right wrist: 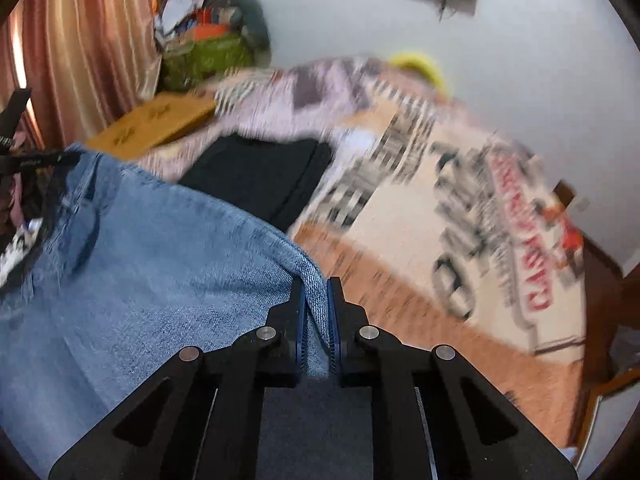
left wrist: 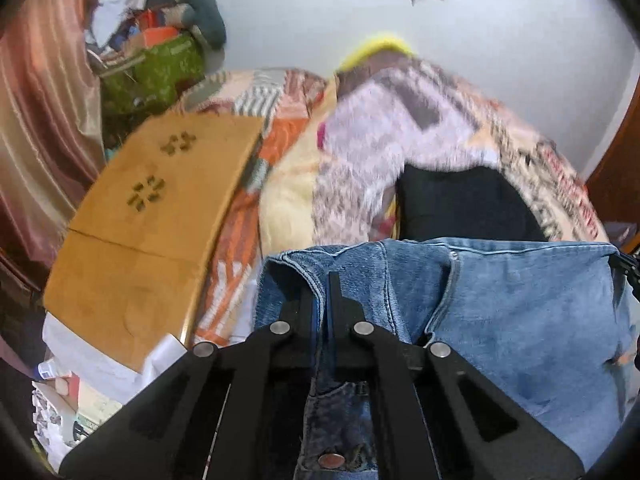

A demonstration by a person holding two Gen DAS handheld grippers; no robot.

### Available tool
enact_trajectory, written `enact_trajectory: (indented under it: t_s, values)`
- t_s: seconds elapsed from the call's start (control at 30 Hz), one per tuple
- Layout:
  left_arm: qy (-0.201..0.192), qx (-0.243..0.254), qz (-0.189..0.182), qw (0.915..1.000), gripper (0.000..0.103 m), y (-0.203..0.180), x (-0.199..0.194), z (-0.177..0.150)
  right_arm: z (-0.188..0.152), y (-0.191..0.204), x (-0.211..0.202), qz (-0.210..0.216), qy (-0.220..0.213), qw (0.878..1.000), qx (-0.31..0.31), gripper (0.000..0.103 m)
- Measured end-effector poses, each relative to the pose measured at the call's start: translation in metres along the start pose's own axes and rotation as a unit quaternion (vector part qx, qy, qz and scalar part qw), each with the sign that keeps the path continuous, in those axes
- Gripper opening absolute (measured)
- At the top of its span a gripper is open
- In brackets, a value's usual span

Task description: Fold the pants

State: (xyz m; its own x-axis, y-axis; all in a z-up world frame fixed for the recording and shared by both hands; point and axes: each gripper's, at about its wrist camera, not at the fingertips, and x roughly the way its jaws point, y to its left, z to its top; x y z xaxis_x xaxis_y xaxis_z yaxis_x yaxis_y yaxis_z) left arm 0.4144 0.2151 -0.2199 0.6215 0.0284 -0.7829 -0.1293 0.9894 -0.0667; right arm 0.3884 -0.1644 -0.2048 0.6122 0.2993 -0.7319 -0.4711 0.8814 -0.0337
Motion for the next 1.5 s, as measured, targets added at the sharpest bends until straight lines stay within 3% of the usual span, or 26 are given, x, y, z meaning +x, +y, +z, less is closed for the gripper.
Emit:
enact_trajectory:
  t_s: [0.1, 0.27, 0.83, 1.27, 1.5]
  values:
    - [-0.013, -0.012, -0.010, 0.9998, 0.003, 0.002, -0.022, 0.007, 0.012, 0.002, -0.024, -0.009, -0.028, 1.000, 0.002, 0.008]
    - [-0.003, 0.013, -0.015, 0.9998, 0.003, -0.006, -0.049, -0.003, 0.005, 0.012, -0.053, -0.003, -0.035, 0.999, -0.010, 0.008]
    - [0.019, 0.013, -0.022, 0.9995, 0.004, 0.008, -0.130, -0.088, -0.061, 0.052, -0.127, 0.045, -0.031, 0.998, 0.007, 0.008]
    - [0.048, 0.011, -0.014, 0.9987, 0.004, 0.016, -0.136, -0.164, -0.136, 0.088, -0.151, 0.082, 0.008, 0.996, 0.045, 0.009]
    - [0.095, -0.010, -0.023, 0.9951, 0.004, 0.021, -0.115, -0.214, -0.170, 0.101, -0.146, 0.099, 0.038, 0.992, 0.073, 0.009]
